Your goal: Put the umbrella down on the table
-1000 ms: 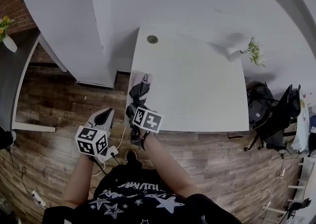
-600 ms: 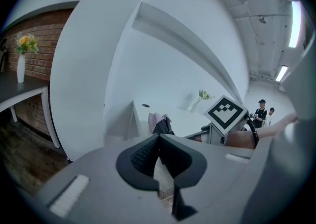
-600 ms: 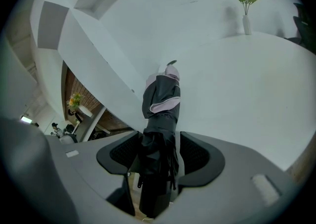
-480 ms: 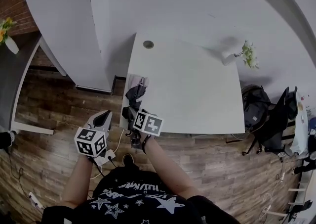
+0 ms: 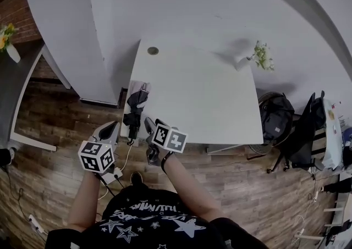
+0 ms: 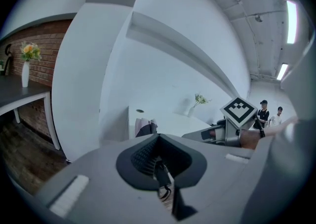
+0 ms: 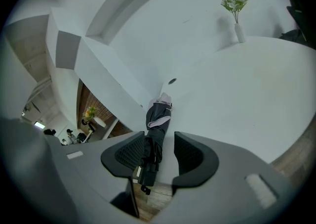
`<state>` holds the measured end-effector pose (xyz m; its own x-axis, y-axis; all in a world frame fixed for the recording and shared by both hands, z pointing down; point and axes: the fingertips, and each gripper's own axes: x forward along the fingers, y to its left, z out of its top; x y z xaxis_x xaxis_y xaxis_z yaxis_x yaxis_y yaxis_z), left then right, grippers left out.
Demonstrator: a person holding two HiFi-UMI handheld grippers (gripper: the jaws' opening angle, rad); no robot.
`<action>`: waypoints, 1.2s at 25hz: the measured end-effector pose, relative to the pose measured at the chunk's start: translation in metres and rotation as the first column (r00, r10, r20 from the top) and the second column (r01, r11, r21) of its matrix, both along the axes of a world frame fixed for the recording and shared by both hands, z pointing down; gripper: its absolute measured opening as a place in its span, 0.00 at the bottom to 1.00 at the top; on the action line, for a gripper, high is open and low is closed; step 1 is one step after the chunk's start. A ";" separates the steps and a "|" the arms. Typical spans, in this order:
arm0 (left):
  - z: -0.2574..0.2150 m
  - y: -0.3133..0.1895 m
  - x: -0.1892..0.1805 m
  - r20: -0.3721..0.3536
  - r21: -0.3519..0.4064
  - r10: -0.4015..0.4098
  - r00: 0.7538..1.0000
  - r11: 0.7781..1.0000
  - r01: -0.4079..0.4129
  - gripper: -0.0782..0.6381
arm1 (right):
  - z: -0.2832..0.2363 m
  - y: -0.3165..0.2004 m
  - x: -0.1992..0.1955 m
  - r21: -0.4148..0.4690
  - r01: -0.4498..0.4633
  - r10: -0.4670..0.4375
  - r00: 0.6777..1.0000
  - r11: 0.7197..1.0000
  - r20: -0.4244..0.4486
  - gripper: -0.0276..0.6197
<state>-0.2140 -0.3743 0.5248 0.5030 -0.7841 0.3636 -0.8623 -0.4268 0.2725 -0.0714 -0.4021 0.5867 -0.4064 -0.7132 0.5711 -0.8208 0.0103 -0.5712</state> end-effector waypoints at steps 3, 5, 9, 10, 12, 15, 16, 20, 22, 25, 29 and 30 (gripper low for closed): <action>-0.006 0.012 0.021 -0.002 0.013 0.017 1.000 1.000 -0.017 0.11 | -0.014 0.007 0.014 0.034 0.011 -0.010 1.000 0.999 -0.008 0.31; -0.009 0.021 0.035 -0.002 0.019 0.026 1.000 0.999 -0.026 0.11 | -0.024 0.014 0.020 0.064 0.043 -0.042 0.999 0.997 -0.022 0.27; -0.017 0.035 0.055 -0.001 0.038 0.030 1.000 0.999 -0.030 0.11 | -0.045 0.028 0.031 0.127 0.099 -0.088 0.992 0.987 -0.086 0.16; -0.019 0.038 0.059 -0.001 0.042 0.028 1.000 0.999 -0.028 0.11 | -0.049 0.031 0.035 0.144 0.107 -0.092 0.990 0.984 -0.105 0.12; -0.021 0.045 0.066 -0.001 0.049 0.025 1.000 0.999 -0.025 0.11 | -0.058 0.039 0.044 0.178 0.119 -0.094 0.986 0.977 -0.139 0.06; -0.023 0.057 0.078 -0.001 0.054 0.017 1.000 0.998 -0.017 0.11 | -0.065 0.052 0.061 0.213 0.128 -0.094 0.982 0.969 -0.162 0.06; -0.024 0.061 0.082 0.000 0.056 0.015 1.000 0.998 -0.015 0.11 | -0.067 0.057 0.068 0.219 0.123 -0.090 0.983 0.968 -0.159 0.06; -0.025 0.078 0.097 0.006 0.061 0.005 1.000 0.998 -0.005 0.11 | -0.069 0.076 0.096 0.227 0.090 -0.063 0.990 0.970 -0.123 0.06; -0.025 0.089 0.104 0.009 0.061 -0.001 1.000 0.998 0.001 0.11 | -0.068 0.089 0.110 0.227 0.080 -0.055 0.992 0.971 -0.113 0.06; -0.022 0.107 0.115 0.018 0.055 -0.009 1.000 0.998 0.008 0.11 | -0.065 0.109 0.130 0.223 0.072 -0.048 0.993 0.972 -0.109 0.06; -0.021 0.132 0.134 0.020 0.047 -0.012 1.000 0.999 0.011 0.11 | -0.065 0.138 0.156 0.221 0.060 -0.037 0.994 0.974 -0.105 0.06; -0.020 0.138 0.139 0.023 0.045 -0.011 1.000 0.999 0.010 0.11 | -0.066 0.145 0.162 0.222 0.062 -0.039 0.993 0.973 -0.109 0.06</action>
<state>-0.0753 -0.2363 0.5046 0.4864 -0.8050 0.3397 -0.8727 -0.4289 0.2332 0.0903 -0.2574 0.5212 -0.3923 -0.8081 0.4395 -0.8703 0.1714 -0.4617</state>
